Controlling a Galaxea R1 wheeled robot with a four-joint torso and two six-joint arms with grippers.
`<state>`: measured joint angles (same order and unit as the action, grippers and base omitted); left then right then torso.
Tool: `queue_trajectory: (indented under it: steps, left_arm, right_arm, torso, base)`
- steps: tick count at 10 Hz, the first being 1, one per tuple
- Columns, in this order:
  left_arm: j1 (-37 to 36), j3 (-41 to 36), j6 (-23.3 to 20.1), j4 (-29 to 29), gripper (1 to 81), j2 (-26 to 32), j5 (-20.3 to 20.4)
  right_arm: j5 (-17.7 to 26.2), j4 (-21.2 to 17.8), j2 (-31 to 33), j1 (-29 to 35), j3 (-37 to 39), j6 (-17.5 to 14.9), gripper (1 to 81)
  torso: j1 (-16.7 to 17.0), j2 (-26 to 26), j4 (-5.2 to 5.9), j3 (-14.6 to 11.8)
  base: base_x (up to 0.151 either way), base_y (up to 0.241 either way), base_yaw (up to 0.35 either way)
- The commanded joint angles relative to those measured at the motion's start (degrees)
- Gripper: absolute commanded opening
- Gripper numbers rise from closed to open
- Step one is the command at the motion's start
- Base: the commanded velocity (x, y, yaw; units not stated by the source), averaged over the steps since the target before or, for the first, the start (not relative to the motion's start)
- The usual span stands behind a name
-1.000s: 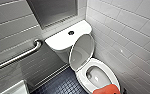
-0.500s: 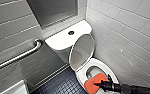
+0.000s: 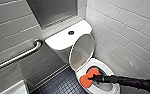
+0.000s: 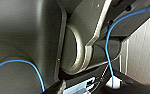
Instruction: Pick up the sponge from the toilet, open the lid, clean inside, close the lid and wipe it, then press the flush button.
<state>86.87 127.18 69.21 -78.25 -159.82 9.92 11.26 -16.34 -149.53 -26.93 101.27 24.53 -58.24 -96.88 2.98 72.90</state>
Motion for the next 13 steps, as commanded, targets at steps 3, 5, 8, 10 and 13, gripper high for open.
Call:
queue_trajectory:
  steps: [3,5,8,10,13]
  left_arm:
    - [2.3,-0.2,0.1,-0.4,81.1,0.6,-1.6]
    - [2.3,0.4,0.1,-0.4,81.1,0.4,-1.6]
    - [2.3,0.7,0.1,-0.4,81.1,0.0,-1.6]
    - [2.3,0.7,0.1,-0.4,81.1,0.0,-1.6]
    - [2.4,0.7,0.1,-0.9,81.1,-0.1,-1.6]
  right_arm:
    - [3.8,-1.9,-6.2,10.1,7.0,4.6,1.0]
    - [2.3,-1.9,-6.5,9.6,8.4,5.2,1.0]
    - [1.2,-1.5,-10.2,5.5,13.1,5.1,1.0]
    - [2.0,-0.5,-9.5,3.2,10.1,4.9,1.0]
    - [1.7,0.9,-5.9,-1.8,5.9,4.9,1.0]
  torso:
    - [0.0,0.0,0.00,0.0]
    - [0.0,0.0,0.00,0.0]
    - [0.0,0.0,0.00,0.0]
    - [0.0,0.0,0.00,0.0]
    - [0.0,0.0,0.00,0.0]
  base:
    - [0.000,0.000,0.000]
    - [0.000,0.000,0.000]
    - [0.000,0.000,0.000]
    - [0.000,0.000,0.000]
    - [0.000,0.000,0.000]
